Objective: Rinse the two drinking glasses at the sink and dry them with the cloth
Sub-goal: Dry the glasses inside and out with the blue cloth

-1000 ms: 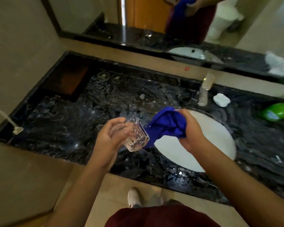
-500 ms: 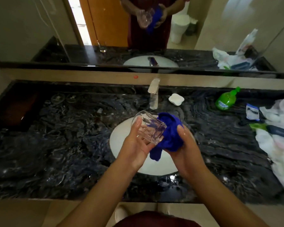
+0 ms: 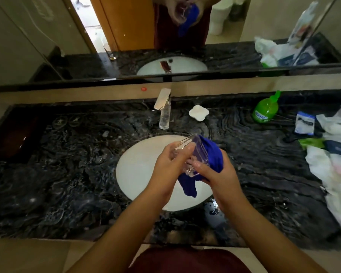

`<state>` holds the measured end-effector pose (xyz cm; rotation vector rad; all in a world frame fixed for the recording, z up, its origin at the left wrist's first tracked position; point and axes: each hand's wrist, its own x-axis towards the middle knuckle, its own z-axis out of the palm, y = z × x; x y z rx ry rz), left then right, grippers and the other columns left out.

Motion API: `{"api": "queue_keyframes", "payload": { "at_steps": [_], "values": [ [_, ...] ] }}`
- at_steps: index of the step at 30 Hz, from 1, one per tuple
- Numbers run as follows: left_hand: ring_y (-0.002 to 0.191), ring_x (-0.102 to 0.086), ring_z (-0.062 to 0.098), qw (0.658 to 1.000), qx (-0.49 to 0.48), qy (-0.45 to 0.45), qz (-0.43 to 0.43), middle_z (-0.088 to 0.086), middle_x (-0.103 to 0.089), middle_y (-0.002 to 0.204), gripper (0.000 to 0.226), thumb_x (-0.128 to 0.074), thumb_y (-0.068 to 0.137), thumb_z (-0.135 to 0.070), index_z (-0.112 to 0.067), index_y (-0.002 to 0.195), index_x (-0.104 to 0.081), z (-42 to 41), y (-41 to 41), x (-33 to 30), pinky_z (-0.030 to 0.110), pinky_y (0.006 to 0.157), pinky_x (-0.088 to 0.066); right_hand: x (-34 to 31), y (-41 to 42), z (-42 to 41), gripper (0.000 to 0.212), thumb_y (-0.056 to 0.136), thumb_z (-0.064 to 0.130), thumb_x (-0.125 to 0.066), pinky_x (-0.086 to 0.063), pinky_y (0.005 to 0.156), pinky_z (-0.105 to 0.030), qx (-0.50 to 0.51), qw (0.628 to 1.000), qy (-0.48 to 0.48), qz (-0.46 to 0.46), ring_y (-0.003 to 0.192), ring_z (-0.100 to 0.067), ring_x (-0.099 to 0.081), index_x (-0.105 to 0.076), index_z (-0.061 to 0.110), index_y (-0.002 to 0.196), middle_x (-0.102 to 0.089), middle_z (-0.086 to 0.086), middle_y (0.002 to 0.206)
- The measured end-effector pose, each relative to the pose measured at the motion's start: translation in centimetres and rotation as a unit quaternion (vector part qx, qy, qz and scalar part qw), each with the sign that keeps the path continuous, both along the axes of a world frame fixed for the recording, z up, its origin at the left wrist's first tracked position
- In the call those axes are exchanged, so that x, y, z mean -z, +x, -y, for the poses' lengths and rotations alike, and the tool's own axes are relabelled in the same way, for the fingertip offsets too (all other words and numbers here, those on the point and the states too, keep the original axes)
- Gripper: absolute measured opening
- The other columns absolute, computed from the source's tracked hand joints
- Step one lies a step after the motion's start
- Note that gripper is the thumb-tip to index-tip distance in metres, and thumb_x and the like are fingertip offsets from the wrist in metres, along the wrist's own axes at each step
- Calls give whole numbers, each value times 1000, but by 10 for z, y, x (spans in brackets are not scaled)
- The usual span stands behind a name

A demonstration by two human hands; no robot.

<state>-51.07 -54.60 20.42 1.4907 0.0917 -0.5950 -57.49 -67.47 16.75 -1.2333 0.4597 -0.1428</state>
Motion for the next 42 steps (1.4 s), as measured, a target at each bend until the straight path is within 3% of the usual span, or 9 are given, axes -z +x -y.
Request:
{"api": "queue_keyframes", "payload": {
  "at_steps": [7, 9, 13, 16, 19, 30, 36, 39, 42],
  "values": [
    [101, -66, -2, 978, 87, 153, 112, -16, -69, 114, 50, -65, 78, -72, -39, 115, -67, 3, 13, -1, 16, 79, -50, -2, -3, 14, 77, 61, 35, -88, -59, 93, -43, 24, 1000, -13, 7, 113, -23, -70, -59, 27, 131, -72, 0, 124],
    [109, -59, -1, 955, 108, 215, 175, -17, -61, 124, 65, -58, 76, -79, -37, 125, -63, 0, 13, -1, 20, 87, -50, -3, -4, 21, 75, 63, 32, -88, -60, 87, -35, 15, 1000, -18, 4, 111, -20, -71, -59, 26, 131, -73, 1, 123],
    [107, -61, 4, 916, 67, 212, 334, -17, -65, 111, 31, -64, 90, -52, -31, 113, -65, -7, 16, -10, 15, 87, -49, -8, -3, 27, 66, 69, 27, -86, -58, 83, -32, -15, 1000, -24, -11, 106, -17, -73, -60, 26, 130, -75, 3, 118],
    [86, -72, 11, 960, 112, 117, 229, -2, -76, 94, 10, -66, 98, -26, -21, 106, -69, -7, 25, -22, 25, 78, -58, -11, -1, 27, 65, 69, 26, -86, -57, 82, -30, -21, 999, -41, -12, 104, -16, -73, -61, 26, 128, -75, 3, 117],
    [73, -71, 6, 962, 151, 120, 192, -3, -77, 83, 15, -56, 103, -17, -10, 105, -69, -6, 28, -21, 17, 65, -53, -16, 1, 25, 65, 69, 21, -89, -58, 80, -27, -30, 997, -71, -7, 103, -15, -73, -60, 24, 127, -75, 3, 116],
    [69, -69, 19, 975, 185, 51, 115, 10, -72, 74, 46, -48, 100, -40, -2, 83, -66, -9, 28, -30, 24, 66, -54, -36, 1, 22, 71, 72, 28, -91, -58, 84, -26, -77, 984, -161, 9, 105, -8, -72, -54, 34, 132, -72, 12, 118],
    [61, -69, 19, 993, 83, 35, 70, 10, -71, 67, 45, -47, 105, -36, -1, 84, -64, -2, 16, -31, 27, 64, -54, -47, 10, 14, 42, 97, 63, -48, -56, 94, -36, 11, 998, -22, 55, 113, -16, -70, -68, 37, 123, -74, 5, 122],
    [64, -71, 26, 996, 65, 38, 46, 18, -73, 71, 52, -44, 106, -43, -3, 87, -73, 1, 10, -33, 40, 76, -55, -49, 9, 9, 23, 99, 39, -59, -55, 91, -25, 32, 980, -172, 95, 112, -9, -67, -70, 36, 119, -72, 11, 118],
    [62, -71, 13, 999, -13, 38, 19, 4, -77, 72, 55, -42, 107, -44, -29, 72, -82, 3, 7, -32, 35, 70, -51, -43, 1, 2, 26, 99, 25, -60, -47, 104, -33, -1, 912, -360, 197, 124, -15, -62, -71, 22, 122, -68, 3, 130]
  ]
}}
